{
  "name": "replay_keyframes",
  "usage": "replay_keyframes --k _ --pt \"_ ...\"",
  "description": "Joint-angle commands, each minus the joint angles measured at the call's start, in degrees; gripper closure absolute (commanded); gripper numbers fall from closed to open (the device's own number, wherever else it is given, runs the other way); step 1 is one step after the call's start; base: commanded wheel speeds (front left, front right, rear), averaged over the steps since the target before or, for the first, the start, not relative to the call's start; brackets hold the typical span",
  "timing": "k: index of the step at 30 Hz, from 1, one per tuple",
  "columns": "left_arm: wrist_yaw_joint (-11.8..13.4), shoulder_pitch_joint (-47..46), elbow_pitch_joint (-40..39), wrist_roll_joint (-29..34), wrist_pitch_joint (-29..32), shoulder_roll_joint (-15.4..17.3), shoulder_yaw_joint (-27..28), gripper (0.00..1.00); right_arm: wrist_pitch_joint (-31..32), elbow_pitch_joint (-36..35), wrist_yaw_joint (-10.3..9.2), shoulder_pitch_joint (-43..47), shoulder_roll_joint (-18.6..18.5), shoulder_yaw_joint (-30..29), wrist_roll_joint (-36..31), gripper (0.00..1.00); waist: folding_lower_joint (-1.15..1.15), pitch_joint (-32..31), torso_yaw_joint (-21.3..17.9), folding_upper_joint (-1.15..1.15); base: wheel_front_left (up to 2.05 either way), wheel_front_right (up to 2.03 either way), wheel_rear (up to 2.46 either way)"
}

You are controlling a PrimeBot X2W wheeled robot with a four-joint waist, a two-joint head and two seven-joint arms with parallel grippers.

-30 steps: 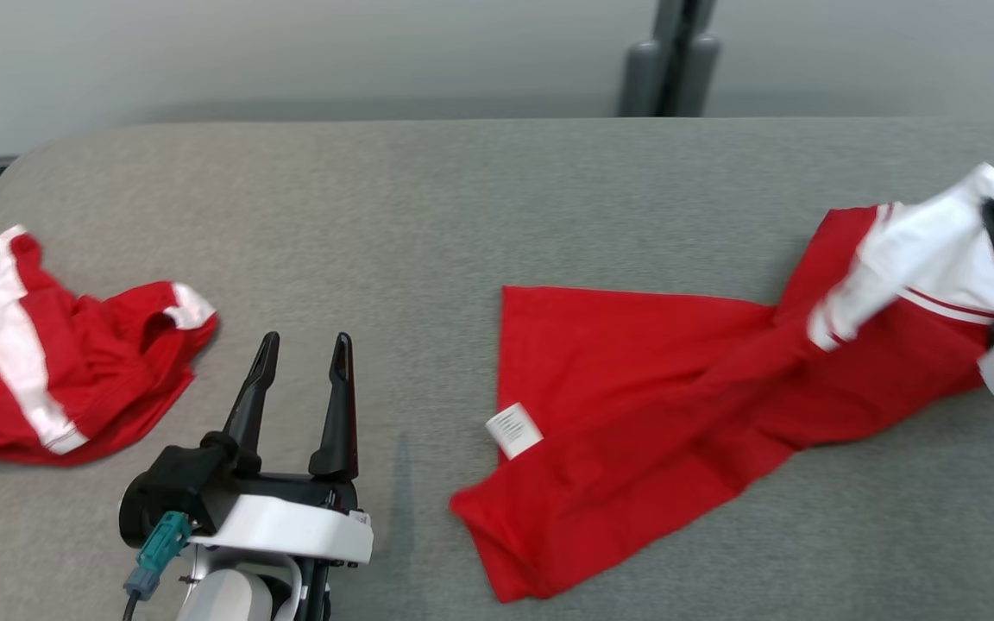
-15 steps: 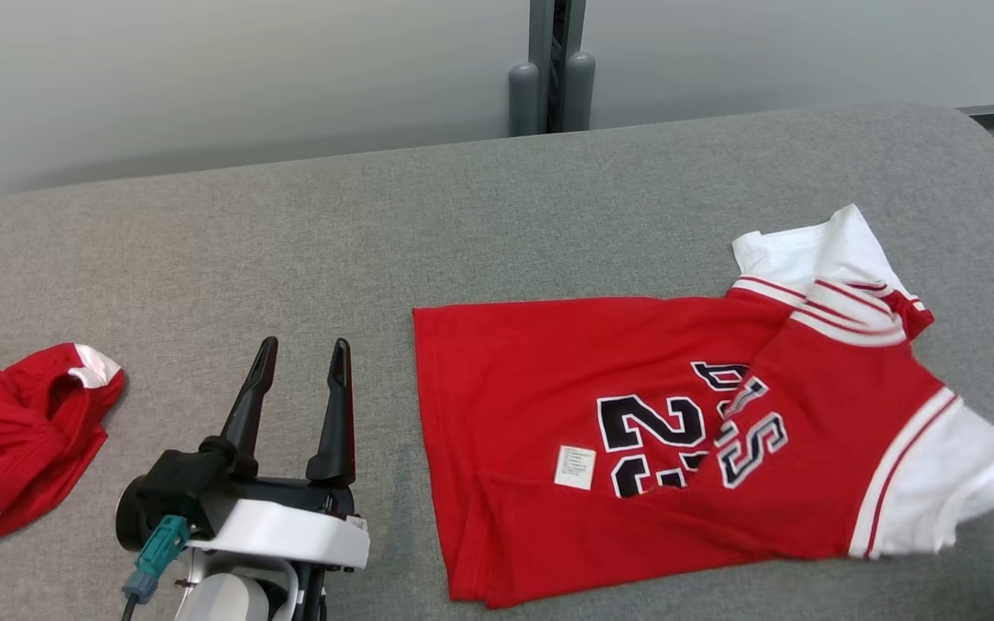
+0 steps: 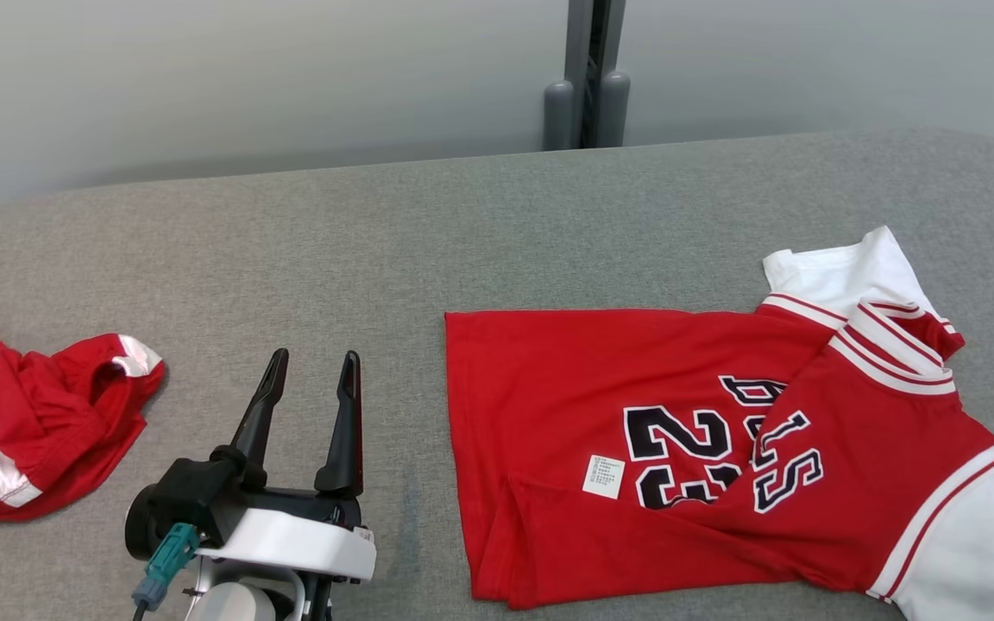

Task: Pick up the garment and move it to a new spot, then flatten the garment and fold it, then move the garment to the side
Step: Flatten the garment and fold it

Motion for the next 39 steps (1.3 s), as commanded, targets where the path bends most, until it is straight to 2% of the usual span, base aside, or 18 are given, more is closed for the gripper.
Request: replay_keyframes --k 1,5,10,15,19,25,32,37,39 --pt "0.16 0.17 -0.06 -0.32 -0.19 0.23 0.07 0.0 -1.1 -2.12 0.0 -1.86 0.52 0.71 -0.27 0.0 0.0 -0.19 0.34 0.0 0.0 0.0 0.0" --pt "0.33 0.05 -0.37 -0.67 -0.19 0.21 0.03 0.0 -5.21 -7.3 0.0 -5.96 0.24 6.24 1.36 0.0 0.0 -0.37 0.85 0.0 0.0 0.0 0.0" --pt "0.55 -1.08 -0.91 -1.08 -0.19 0.22 -0.01 0.0 -13.8 -10.34 0.0 -10.63 -0.88 12.78 3.78 0.0 0.0 0.38 1.29 0.0 0.0 0.0 0.0" --pt "0.89 -1.99 -1.08 -1.38 -0.19 0.25 0.79 0.0 -22.38 -8.09 0.0 -13.13 -1.3 17.26 2.89 0.0 0.0 1.79 1.44 0.0 0.0 0.0 0.0" --pt "0.45 -2.09 -0.88 -0.86 -0.19 0.22 2.17 0.0 -27.55 -5.07 0.0 -15.17 1.73 19.86 4.83 0.0 0.0 3.08 1.32 0.0 0.0 0.0 0.0" --pt "-0.23 -2.32 -0.28 -0.94 -0.19 0.22 2.96 0.0 -30.45 0.56 0.0 -17.57 2.95 24.74 4.04 0.0 0.0 4.07 1.71 0.0 0.0 0.0 0.0" --pt "-0.44 -3.42 0.44 -0.66 -0.19 0.22 2.35 0.0 -31.55 2.63 0.0 -19.39 3.01 25.56 4.54 0.0 0.0 5.01 1.1 0.0 0.0 0.0 0.0" --pt "-2.79 -5.19 3.67 0.95 -0.19 0.24 0.56 0.0 -31.79 2.82 0.0 -20.17 3.01 25.84 4.5 0.0 0.0 6.16 0.04 0.0 0.0 0.0 0.0" --pt "-5.46 -8.17 9.62 2.65 -0.19 0.24 -1.74 0.0 -31.77 2.89 0.0 -20.17 3.07 26.32 4.24 0.0 0.0 7.29 -0.9 0.0 0.0 0.0 0.0"
